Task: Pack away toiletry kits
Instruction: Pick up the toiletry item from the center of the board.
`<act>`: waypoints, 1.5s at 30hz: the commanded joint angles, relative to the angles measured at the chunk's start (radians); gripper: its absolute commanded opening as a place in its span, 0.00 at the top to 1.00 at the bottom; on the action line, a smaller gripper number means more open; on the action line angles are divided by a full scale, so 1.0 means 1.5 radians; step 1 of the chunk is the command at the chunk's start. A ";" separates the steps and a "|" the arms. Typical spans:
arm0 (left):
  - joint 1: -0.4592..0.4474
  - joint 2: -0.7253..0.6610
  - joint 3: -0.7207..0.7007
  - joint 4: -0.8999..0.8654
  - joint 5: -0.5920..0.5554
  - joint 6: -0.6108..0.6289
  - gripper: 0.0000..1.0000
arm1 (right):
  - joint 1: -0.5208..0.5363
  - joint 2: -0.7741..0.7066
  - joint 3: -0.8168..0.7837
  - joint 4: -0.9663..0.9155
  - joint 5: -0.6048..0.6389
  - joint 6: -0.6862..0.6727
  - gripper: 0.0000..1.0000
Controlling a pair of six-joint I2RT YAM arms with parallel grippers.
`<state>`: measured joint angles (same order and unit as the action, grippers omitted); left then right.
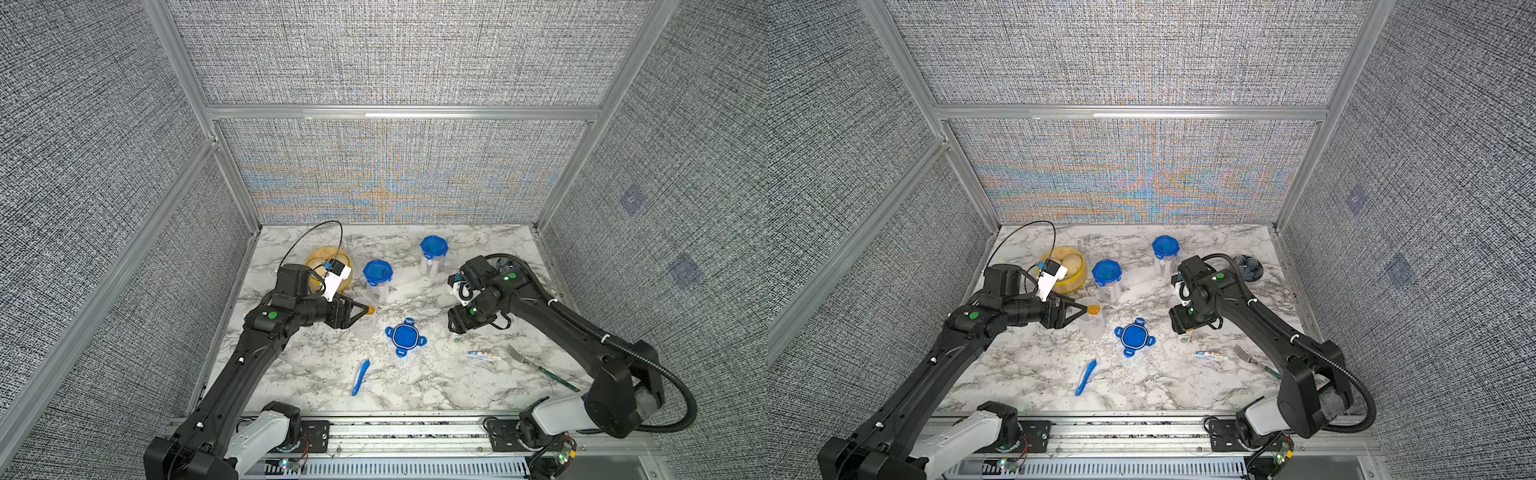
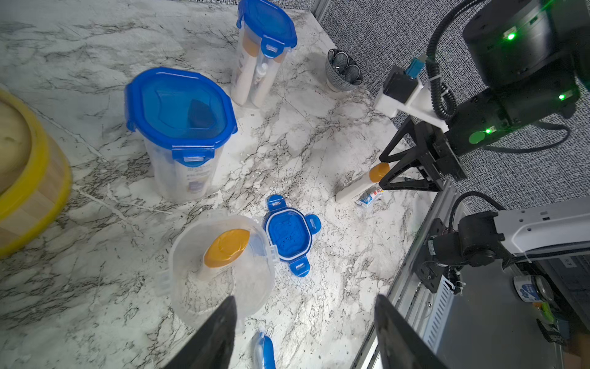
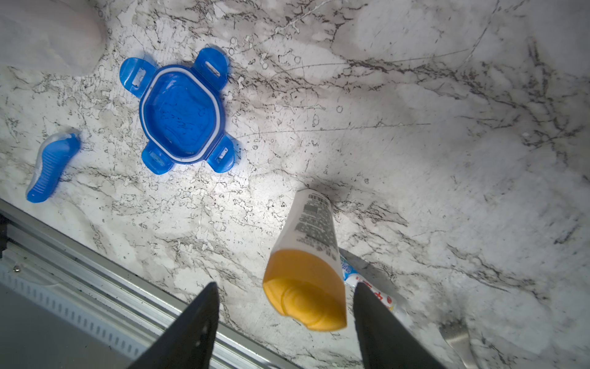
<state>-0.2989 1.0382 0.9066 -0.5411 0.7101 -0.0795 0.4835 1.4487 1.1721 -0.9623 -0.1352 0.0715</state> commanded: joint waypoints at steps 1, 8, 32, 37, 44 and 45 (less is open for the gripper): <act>0.000 0.004 0.004 0.007 0.012 0.007 0.33 | 0.003 0.007 -0.003 0.023 0.010 -0.015 0.31; 0.000 0.008 0.003 0.007 0.009 0.006 0.33 | 0.004 0.039 -0.010 0.027 -0.002 -0.026 0.34; 0.000 0.016 0.013 -0.018 -0.052 0.010 0.33 | 0.009 0.005 0.017 -0.022 0.018 0.000 0.81; 0.000 0.038 0.034 -0.061 -0.123 0.007 0.34 | 0.029 -0.043 0.095 -0.068 -0.024 0.017 0.81; 0.001 0.050 0.057 -0.127 -0.214 0.017 0.35 | 0.121 -0.013 0.246 -0.021 -0.139 0.030 0.83; 0.002 0.048 0.057 -0.131 -0.219 0.018 0.35 | 0.138 0.006 0.272 -0.018 -0.146 0.022 0.82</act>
<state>-0.2985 1.1141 0.9844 -0.6895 0.4442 -0.0639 0.6430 1.4197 1.5143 -1.0275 -0.2699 0.1093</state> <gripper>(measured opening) 0.654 0.244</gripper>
